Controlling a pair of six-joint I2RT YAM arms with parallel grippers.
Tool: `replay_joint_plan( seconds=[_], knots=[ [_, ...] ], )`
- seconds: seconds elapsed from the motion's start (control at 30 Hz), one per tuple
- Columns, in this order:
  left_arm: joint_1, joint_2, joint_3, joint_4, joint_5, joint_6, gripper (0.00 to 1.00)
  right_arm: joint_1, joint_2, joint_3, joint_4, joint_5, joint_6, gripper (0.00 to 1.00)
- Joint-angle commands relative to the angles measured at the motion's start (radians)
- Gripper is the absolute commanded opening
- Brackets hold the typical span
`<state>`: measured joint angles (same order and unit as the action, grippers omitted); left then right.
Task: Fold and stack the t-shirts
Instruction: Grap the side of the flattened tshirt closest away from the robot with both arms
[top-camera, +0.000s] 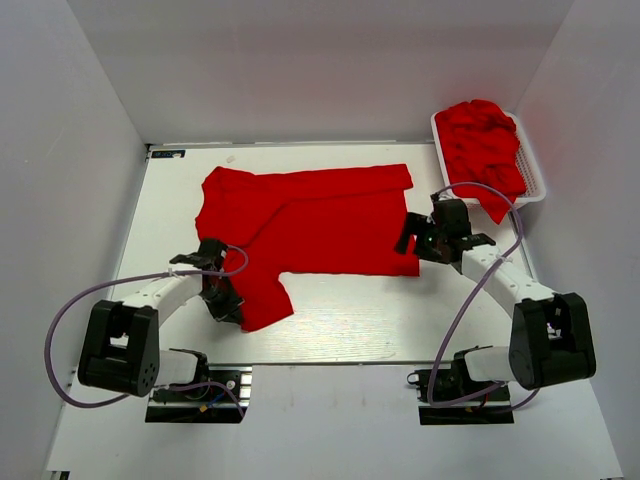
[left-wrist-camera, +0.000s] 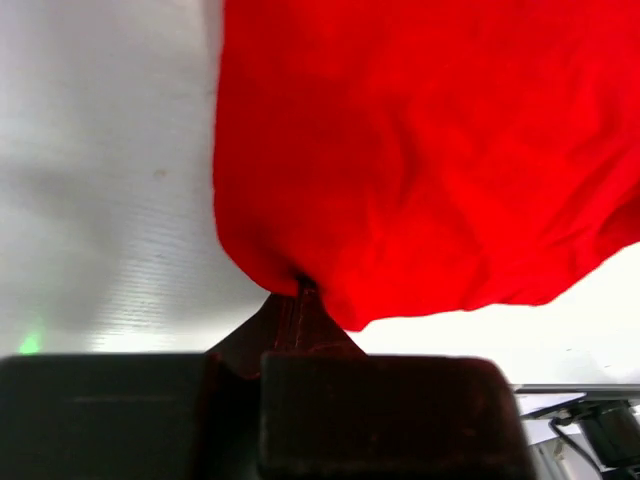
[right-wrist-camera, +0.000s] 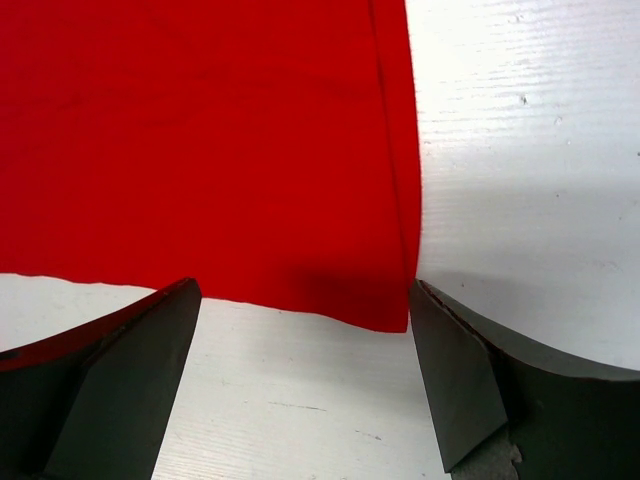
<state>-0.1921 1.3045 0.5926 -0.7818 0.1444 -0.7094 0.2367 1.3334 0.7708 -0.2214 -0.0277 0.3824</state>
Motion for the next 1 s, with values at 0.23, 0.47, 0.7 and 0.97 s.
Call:
replay_joint_plan(
  seconds=[0.23, 0.47, 0.7, 0.97],
  knots=[
    [-0.001, -0.073, -0.011, 0.111, -0.032, 0.048, 0.00, 0.004, 0.027, -0.031, 0.019, 0.091, 0.092, 0.90],
    [-0.001, -0.094, -0.011, 0.102, -0.023, 0.068, 0.00, 0.006, 0.113, -0.054, 0.040, 0.043, 0.142, 0.90],
    [-0.001, -0.094, -0.011, 0.102, 0.032, 0.068, 0.00, 0.007, 0.138, -0.079, 0.060, 0.018, 0.168, 0.90],
    [-0.001, -0.094, 0.059, 0.092, 0.090, 0.097, 0.00, 0.007, 0.162, -0.073, 0.079, 0.011, 0.182, 0.51]
  ],
)
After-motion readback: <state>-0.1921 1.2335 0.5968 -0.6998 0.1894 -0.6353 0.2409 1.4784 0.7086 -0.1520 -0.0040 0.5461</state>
